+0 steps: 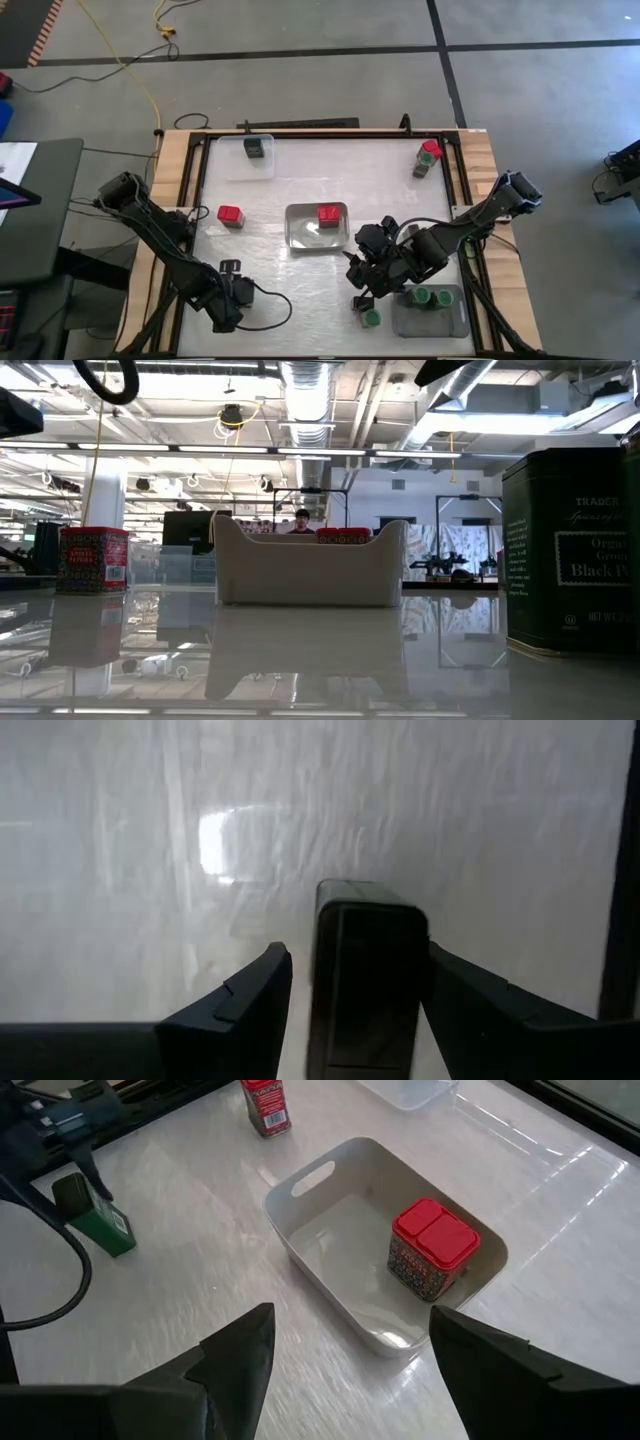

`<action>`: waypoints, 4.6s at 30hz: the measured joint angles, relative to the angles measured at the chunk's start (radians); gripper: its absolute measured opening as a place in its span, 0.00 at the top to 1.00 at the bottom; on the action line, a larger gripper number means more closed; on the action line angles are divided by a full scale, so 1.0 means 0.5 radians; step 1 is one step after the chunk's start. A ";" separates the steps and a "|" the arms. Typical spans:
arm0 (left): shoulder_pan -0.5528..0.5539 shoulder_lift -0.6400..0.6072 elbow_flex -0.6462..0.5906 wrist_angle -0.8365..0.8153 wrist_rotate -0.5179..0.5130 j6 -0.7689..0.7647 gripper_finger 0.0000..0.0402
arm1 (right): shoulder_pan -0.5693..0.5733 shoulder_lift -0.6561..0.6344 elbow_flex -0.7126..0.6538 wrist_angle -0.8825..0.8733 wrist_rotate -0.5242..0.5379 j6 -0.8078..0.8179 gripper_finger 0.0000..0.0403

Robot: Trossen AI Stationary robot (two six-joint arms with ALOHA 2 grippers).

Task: Sort spices by type
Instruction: Put the bottom left black seasoning can into the transparent bin

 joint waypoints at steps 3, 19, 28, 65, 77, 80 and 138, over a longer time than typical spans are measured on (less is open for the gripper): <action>0.000 0.000 0.000 -0.003 0.026 0.062 0.49 | -0.012 0.000 0.000 0.000 0.000 0.000 0.28; 0.073 -0.003 0.000 -0.001 0.182 0.069 0.70 | -0.006 0.000 0.000 -0.012 -0.020 -0.061 0.28; 0.221 -0.159 0.084 -0.072 0.137 0.016 0.70 | 0.141 -0.014 0.000 -0.096 -0.029 -0.109 0.28; 3.181 -0.698 0.170 -0.450 0.312 2.288 0.70 | -1.136 -1.459 -1.318 0.758 -0.709 -0.788 0.28; 3.469 -0.263 0.262 -0.538 0.148 2.598 0.70 | -1.555 -1.266 -1.318 0.936 -1.215 -1.065 0.28; 3.506 -0.145 0.387 -0.529 0.139 2.663 0.70 | -1.601 -1.270 -1.318 0.933 -1.295 -1.082 0.28; 3.601 0.196 0.557 -0.555 0.200 3.140 0.69 | -1.664 -1.201 -1.318 0.986 -1.347 -1.157 0.28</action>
